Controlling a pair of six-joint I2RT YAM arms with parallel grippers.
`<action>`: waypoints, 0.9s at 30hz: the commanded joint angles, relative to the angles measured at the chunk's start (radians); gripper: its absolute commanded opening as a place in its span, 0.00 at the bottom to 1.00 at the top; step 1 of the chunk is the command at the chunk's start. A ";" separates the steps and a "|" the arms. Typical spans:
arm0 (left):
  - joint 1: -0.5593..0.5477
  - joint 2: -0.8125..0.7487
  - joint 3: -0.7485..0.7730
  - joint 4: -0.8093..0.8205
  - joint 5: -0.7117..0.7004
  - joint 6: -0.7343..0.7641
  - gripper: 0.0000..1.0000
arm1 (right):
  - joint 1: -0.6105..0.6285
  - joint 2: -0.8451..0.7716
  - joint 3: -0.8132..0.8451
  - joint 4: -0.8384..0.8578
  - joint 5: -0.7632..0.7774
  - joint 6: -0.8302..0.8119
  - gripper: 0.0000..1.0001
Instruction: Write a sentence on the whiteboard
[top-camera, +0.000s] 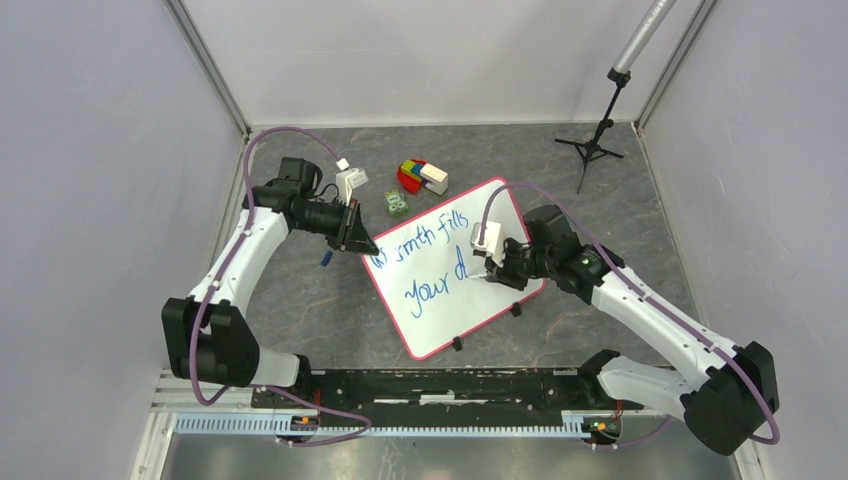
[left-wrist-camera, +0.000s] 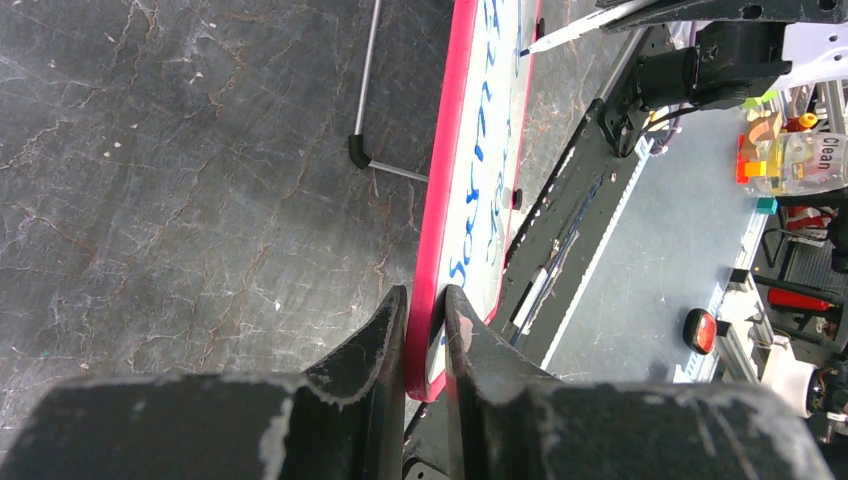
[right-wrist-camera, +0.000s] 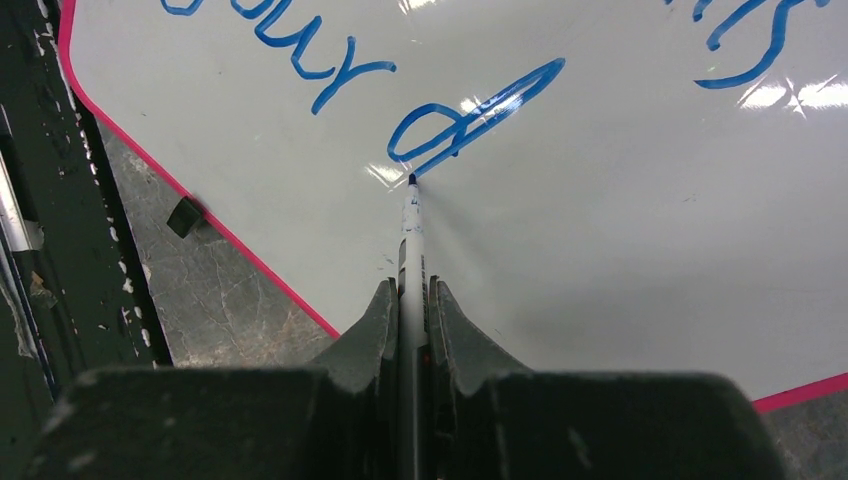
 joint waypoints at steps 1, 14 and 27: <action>-0.013 0.000 0.011 0.011 -0.049 0.014 0.03 | -0.005 -0.012 0.012 -0.024 0.026 -0.024 0.00; -0.014 -0.002 0.013 0.011 -0.046 0.012 0.03 | -0.020 0.008 0.134 -0.004 0.053 0.014 0.00; -0.014 -0.004 0.013 0.010 -0.044 0.012 0.03 | -0.020 0.032 0.107 0.025 0.103 0.003 0.00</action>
